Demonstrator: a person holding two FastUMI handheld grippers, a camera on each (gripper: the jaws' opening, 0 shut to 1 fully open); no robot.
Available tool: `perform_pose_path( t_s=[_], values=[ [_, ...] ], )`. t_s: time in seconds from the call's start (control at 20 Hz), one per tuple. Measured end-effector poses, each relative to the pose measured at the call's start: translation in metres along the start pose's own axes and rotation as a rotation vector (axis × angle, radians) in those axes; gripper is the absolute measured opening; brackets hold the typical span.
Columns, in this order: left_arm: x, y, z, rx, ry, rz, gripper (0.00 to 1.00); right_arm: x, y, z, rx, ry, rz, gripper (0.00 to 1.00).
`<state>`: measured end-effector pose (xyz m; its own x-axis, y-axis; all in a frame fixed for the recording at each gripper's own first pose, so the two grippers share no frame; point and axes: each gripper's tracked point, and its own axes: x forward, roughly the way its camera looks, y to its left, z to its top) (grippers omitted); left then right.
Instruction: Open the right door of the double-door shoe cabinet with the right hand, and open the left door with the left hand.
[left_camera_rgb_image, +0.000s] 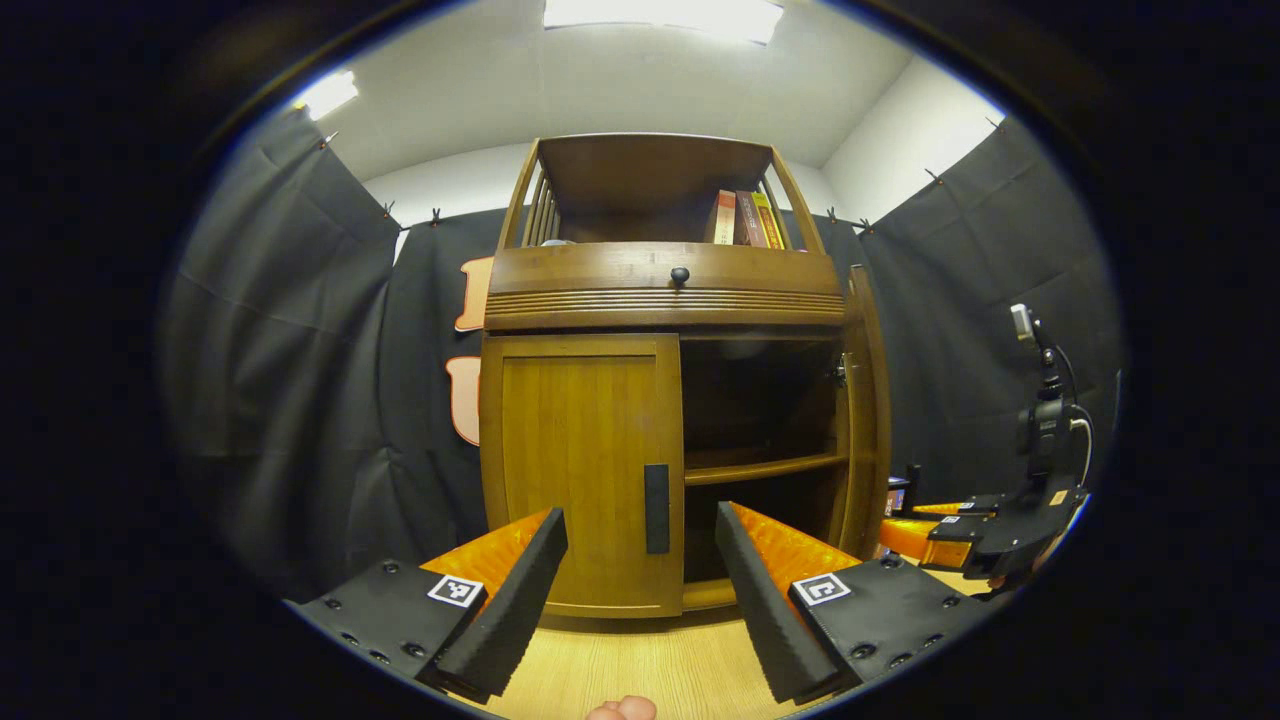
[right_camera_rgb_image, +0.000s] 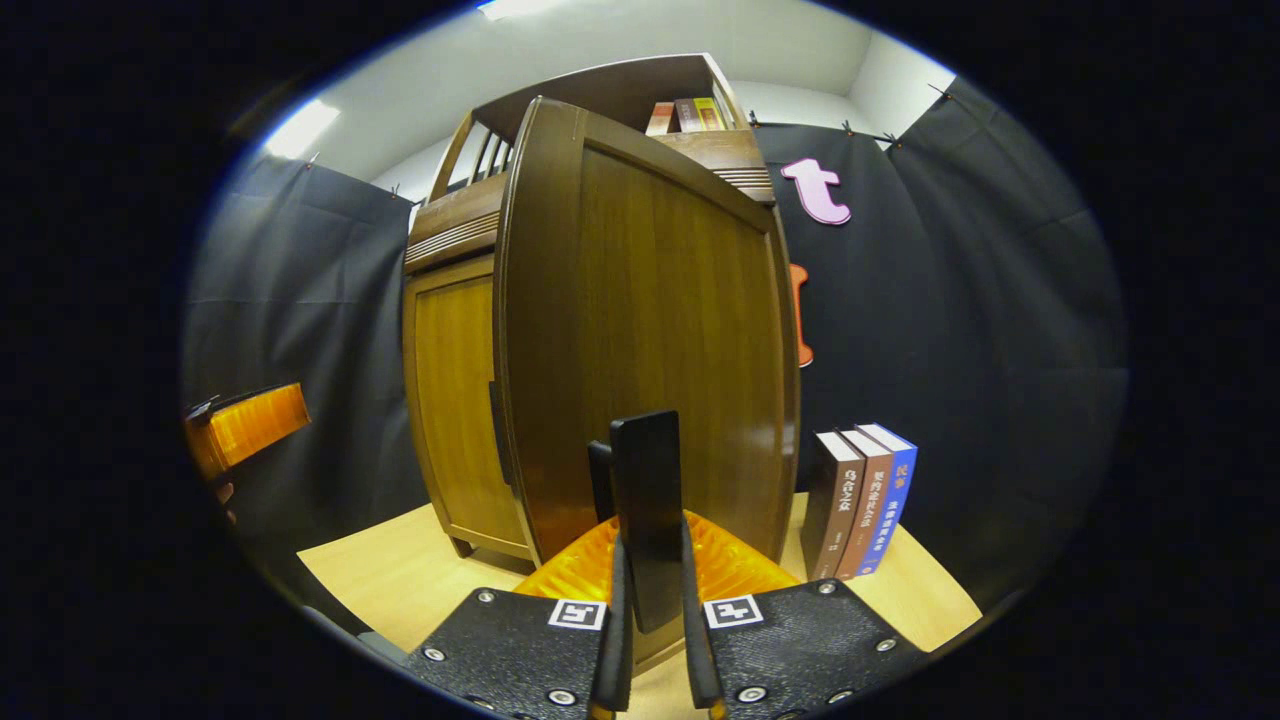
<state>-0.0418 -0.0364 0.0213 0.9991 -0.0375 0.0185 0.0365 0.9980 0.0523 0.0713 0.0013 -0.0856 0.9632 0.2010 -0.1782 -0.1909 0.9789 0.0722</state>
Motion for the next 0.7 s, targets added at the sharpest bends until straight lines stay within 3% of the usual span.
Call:
perform_pose_path(
  t_s=[0.15, 0.3, 0.35, 0.4, 0.55, 0.7],
  values=[
    [0.000, 0.001, -0.002, -0.009, 0.005, -0.001, 0.96, -0.011, -0.021, 0.001, -0.022, 0.016, -0.038, 0.19],
    [0.000, 0.000, -0.007, -0.012, 0.013, -0.003, 0.96, -0.021, -0.045, 0.001, -0.033, 0.015, -0.093, 0.16],
    [0.001, 0.001, -0.008, -0.014, 0.015, -0.001, 0.98, -0.024, -0.055, 0.000, -0.038, 0.016, -0.117, 0.26],
    [0.003, 0.000, -0.009, -0.017, 0.016, -0.002, 0.96, -0.027, -0.062, 0.002, -0.043, 0.011, -0.141, 0.14],
    [0.004, -0.001, -0.011, -0.023, 0.020, -0.010, 0.95, -0.030, -0.086, -0.002, -0.049, 0.008, -0.201, 0.11],
    [0.004, -0.003, -0.013, -0.024, 0.020, -0.015, 0.97, -0.032, -0.097, -0.001, -0.068, 0.001, -0.201, 0.06]
  ],
)
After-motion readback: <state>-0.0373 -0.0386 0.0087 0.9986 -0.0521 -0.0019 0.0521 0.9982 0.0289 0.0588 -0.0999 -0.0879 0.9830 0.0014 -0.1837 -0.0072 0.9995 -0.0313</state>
